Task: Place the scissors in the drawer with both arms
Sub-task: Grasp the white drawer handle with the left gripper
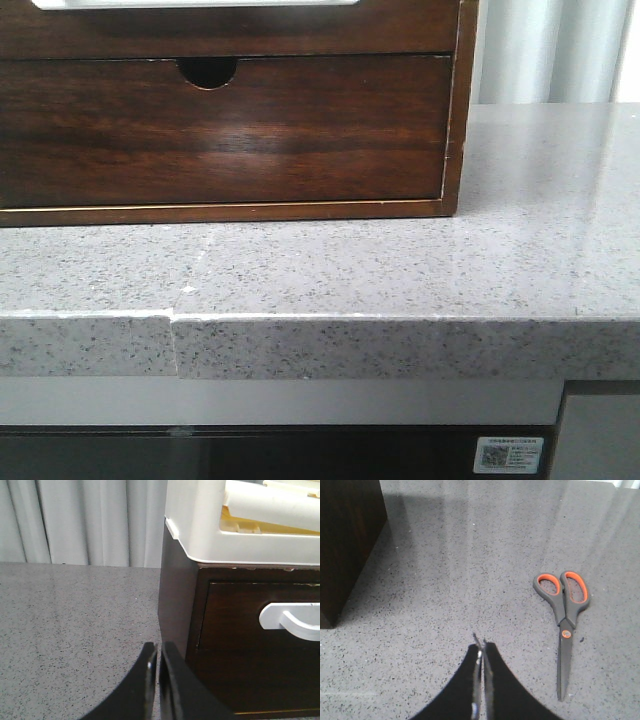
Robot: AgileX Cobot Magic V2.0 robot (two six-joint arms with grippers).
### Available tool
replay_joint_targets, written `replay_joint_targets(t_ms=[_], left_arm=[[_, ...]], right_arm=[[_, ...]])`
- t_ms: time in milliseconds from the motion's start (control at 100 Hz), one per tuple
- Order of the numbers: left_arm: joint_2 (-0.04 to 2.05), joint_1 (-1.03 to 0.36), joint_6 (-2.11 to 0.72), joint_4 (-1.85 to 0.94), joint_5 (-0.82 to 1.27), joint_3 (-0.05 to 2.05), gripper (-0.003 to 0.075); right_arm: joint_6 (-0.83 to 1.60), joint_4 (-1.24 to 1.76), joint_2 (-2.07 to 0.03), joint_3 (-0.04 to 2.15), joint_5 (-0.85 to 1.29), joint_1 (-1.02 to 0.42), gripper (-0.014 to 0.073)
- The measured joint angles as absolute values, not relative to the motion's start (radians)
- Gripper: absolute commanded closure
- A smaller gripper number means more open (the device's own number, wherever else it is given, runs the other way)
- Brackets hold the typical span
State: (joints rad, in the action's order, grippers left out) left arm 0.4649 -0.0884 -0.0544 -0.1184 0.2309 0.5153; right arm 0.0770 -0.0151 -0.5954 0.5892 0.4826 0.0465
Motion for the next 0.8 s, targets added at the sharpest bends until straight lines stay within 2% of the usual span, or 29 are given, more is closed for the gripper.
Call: replay_joint_targets(t_ms=[70, 140, 190, 210, 260, 310, 360, 410, 650, 800], left_arm=[[0.465, -0.088, -0.054, -0.118, 0.231, 0.515, 0.0731], [0.465, -0.088, -0.054, -0.116, 0.231, 0.515, 0.065], [0.465, -0.088, -0.054, -0.109, 0.231, 0.515, 0.0527], [0.465, -0.088, -0.054, -0.106, 0.233, 0.515, 0.0491], [0.465, -0.088, -0.054, -0.101, 0.238, 0.515, 0.0345], [0.465, -0.088, -0.054, -0.099, 0.253, 0.516, 0.0241], [0.465, -0.088, -0.054, -0.099, 0.27, 0.517, 0.0182], [0.465, -0.088, -0.054, -0.097, 0.282, 0.517, 0.0165], [0.465, -0.088, -0.054, -0.111, 0.288, 0.517, 0.0176], [0.465, -0.088, -0.054, -0.287, 0.288, 0.517, 0.0176]], right_arm=[[0.077, -0.015, -0.595, 0.589, 0.471, 0.046, 0.0568], [0.077, -0.015, -0.595, 0.589, 0.458, 0.046, 0.0414], [0.077, -0.017, -0.595, 0.589, 0.45, 0.046, 0.0281], [0.077, -0.02, -0.595, 0.589, 0.448, 0.046, 0.0251], [0.077, -0.031, -0.595, 0.589, 0.441, 0.046, 0.0152], [0.077, -0.04, -0.595, 0.589, 0.434, 0.046, 0.01], [0.077, -0.047, -0.595, 0.589, 0.428, 0.046, 0.0079], [0.077, -0.049, -0.595, 0.589, 0.42, 0.046, 0.0078], [0.077, -0.054, -0.595, 0.589, 0.415, 0.046, 0.0078], [0.077, -0.056, -0.595, 0.589, 0.414, 0.046, 0.0078]])
